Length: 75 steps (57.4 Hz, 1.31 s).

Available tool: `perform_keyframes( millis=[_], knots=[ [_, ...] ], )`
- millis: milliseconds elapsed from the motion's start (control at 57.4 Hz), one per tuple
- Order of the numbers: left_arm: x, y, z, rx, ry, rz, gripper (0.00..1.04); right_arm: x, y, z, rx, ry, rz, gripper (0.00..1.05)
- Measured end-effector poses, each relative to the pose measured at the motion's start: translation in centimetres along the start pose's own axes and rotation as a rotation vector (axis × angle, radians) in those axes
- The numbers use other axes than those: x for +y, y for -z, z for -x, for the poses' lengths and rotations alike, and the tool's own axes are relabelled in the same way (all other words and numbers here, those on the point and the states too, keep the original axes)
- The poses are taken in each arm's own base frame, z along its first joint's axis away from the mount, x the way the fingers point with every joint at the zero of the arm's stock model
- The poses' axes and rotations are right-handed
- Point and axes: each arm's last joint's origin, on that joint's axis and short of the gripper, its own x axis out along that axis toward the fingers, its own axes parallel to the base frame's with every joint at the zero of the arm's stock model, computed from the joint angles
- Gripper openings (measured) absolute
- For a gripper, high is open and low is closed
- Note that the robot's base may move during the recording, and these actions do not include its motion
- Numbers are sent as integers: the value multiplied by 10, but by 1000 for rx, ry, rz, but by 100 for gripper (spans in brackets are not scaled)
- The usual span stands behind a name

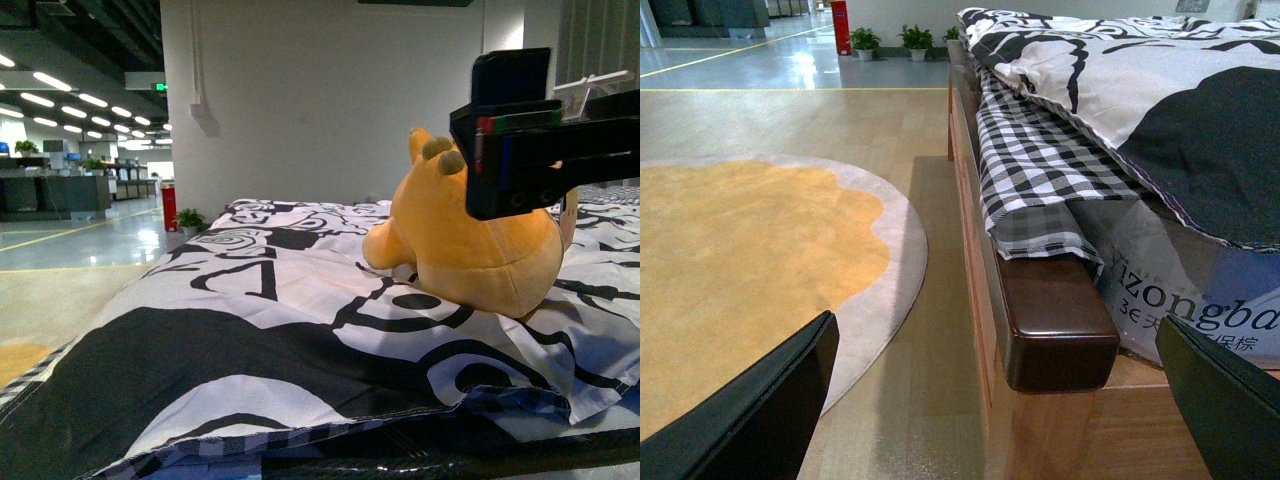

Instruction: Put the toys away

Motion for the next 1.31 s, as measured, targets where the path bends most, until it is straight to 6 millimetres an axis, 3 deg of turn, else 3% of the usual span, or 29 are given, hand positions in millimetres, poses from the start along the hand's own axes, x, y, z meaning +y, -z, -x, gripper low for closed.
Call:
perform_keyframes(
  millis=[680,1307],
  knots=[
    [0,0,0,0,0,0,99,46,3,-35,-81,10,130,103],
    [0,0,0,0,0,0,99,54,21,-54,-48,120,391,103]
  ],
)
